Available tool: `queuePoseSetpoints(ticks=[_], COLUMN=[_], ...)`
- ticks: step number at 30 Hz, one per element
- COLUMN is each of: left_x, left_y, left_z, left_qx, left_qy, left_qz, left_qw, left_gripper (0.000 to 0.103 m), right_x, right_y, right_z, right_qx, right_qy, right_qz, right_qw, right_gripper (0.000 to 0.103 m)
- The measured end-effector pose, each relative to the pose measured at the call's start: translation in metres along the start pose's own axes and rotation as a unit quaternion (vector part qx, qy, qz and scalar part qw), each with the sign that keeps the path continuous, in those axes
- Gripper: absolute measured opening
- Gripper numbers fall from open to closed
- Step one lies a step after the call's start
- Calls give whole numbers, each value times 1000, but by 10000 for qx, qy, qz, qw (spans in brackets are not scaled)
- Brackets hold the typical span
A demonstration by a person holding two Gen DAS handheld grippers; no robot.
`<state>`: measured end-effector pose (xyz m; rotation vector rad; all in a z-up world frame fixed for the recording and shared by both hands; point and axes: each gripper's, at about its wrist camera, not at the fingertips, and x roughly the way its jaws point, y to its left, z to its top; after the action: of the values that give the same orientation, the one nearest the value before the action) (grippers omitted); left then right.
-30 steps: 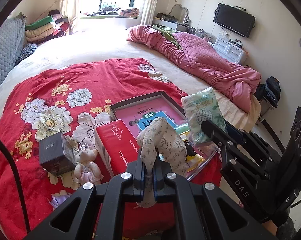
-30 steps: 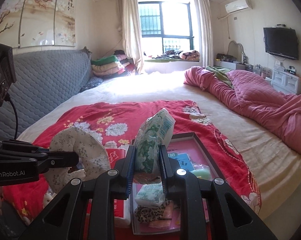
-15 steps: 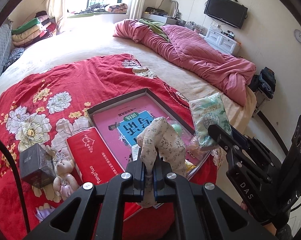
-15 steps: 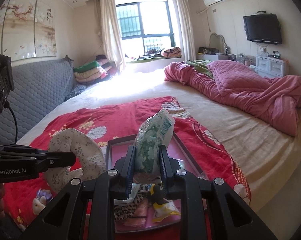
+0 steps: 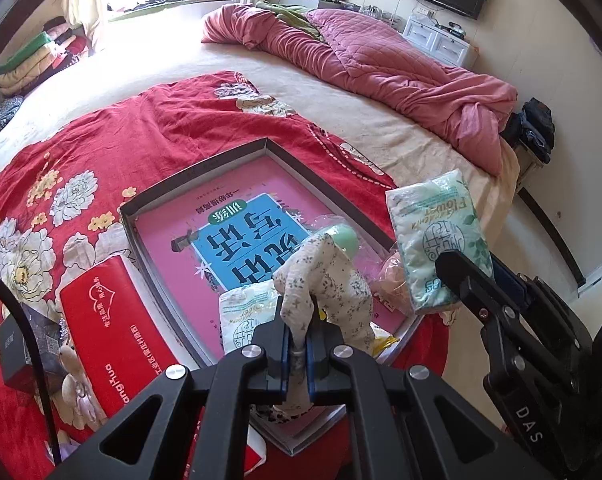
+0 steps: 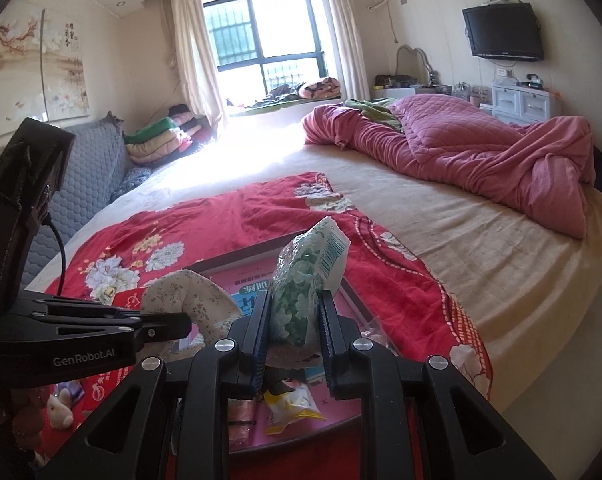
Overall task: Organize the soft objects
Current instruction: 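Carry the scrunchie with the left tool while the right tool carries the tissue packet over the tray, then lower and open the left tool over the tray while the right tool releases the tissue packet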
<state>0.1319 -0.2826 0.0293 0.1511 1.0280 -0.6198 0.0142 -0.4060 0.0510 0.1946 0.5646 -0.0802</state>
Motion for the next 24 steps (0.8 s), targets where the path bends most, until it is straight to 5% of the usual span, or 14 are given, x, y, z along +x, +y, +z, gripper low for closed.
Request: queuePoseSetpoints(ticks=[24], left_x=[31], left_y=[1], left_z=[2], left_qx=[17], left_qy=[267], left_qz=[-53], left_qw=[9996], left_gripper=[6], right_x=[61], right_y=[-18], right_z=[-30], right_qx=[48], right_qy=[776], right_qz=[-90], right_qw=[9969], right_gripper=[24])
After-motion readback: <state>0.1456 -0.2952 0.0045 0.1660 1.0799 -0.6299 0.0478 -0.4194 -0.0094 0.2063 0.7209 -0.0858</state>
